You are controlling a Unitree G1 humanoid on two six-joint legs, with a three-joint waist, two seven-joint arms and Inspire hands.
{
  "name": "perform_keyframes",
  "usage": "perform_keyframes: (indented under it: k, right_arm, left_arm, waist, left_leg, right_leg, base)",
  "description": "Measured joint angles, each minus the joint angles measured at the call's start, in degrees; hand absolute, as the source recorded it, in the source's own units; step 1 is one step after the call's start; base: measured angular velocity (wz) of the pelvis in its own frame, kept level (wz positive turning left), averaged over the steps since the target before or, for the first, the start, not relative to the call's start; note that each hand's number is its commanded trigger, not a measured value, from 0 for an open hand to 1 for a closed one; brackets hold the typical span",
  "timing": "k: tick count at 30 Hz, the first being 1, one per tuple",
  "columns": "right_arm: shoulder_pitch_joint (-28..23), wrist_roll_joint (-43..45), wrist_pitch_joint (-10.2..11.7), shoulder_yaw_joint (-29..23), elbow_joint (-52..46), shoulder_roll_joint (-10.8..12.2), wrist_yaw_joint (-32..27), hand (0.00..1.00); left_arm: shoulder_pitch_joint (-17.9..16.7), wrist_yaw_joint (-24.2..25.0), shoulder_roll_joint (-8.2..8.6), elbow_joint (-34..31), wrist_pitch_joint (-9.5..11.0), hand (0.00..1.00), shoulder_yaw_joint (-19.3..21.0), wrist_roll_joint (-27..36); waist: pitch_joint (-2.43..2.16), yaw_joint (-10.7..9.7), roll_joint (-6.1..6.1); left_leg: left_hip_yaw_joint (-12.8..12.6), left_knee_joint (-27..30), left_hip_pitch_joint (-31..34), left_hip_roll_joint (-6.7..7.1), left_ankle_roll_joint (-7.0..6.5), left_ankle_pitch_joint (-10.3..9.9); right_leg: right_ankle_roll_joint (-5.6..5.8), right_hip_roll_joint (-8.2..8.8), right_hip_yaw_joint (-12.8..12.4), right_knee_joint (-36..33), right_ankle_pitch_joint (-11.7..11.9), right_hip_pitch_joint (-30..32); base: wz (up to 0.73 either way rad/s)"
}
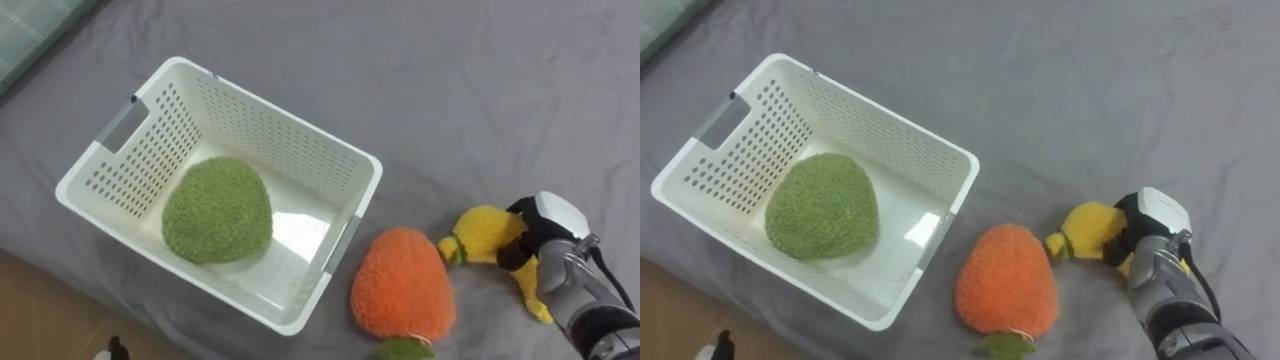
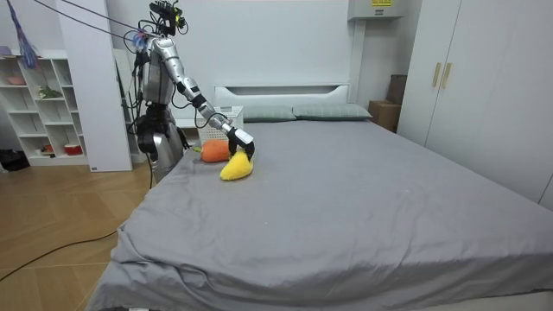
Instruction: Collect toys from the bed
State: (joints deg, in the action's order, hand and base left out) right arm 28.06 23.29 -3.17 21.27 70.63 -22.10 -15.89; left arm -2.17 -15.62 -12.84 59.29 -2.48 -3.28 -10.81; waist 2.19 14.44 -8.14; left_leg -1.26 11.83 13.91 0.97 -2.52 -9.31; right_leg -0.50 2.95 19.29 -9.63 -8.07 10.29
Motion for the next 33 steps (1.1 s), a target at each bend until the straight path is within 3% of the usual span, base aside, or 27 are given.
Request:
perform_keyframes:
  k: [17, 22, 25, 27, 33]
  right_arm:
    - [0.0, -0.3, 0.5, -0.1, -0.1, 0.0, 2.3, 1.0]
    - [-0.3, 0.0, 0.7, -0.9, -4.2, -0.2, 2.4, 1.0]
    - [-1.6, 2.3, 1.1, -5.1, -10.8, -0.3, 2.7, 1.0]
    - [-3.2, 3.5, 1.4, -6.8, -14.0, -0.5, 2.9, 1.0]
    - [-6.0, 6.6, 1.3, -7.8, -21.1, -0.5, 6.2, 1.0]
  left_arm:
    - [1.3, 0.0, -0.57, 0.3, 0.1, 0.0, -1.4, 0.1]
    - [1.2, 0.1, -0.93, 0.2, 0.5, 0.0, -1.1, -0.1]
    - [-0.9, 0.1, -0.73, -1.5, 0.5, 0.0, 1.4, -0.7]
    - [-2.5, 0.0, -0.63, -2.4, 0.6, 0.0, 2.6, -0.7]
    - [-4.8, -0.2, -0.08, -2.6, 0.6, 0.0, 4.9, -0.6]
  waist:
    - [-0.32, -0.2, -0.4]
    - [-0.41, -0.9, -0.28]
    - [-0.59, -2.1, -0.17]
    - [-1.12, -2.7, 0.06]
    - [-1.59, -3.8, 0.78]
  left_leg:
    - [-0.1, 0.1, -0.7, -0.01, -0.01, 0.0]
    - [-0.3, 0.0, -2.2, -0.03, -0.01, 0.0]
    - [-0.6, 0.0, -3.7, -0.07, -0.01, 0.0]
    - [-0.7, -0.1, -4.8, -0.06, -0.01, 0.0]
    - [-1.7, -1.1, -8.2, -0.18, -0.01, 0.0]
  right_leg:
    - [-0.09, 0.0, -0.2, 0.0, 0.1, -0.7]
    - [-0.09, 0.02, -0.3, 0.1, 0.1, -2.2]
    - [-0.09, 0.0, -0.3, 0.2, 0.1, -3.6]
    - [-0.09, 0.02, -0.3, 0.2, 0.1, -4.8]
    - [-0.08, -0.08, -1.7, 0.1, 0.1, -7.3]
  base:
    - [0.0]
    - [-0.01]
    - [-0.01]
    - [0.02]
    - [-0.1]
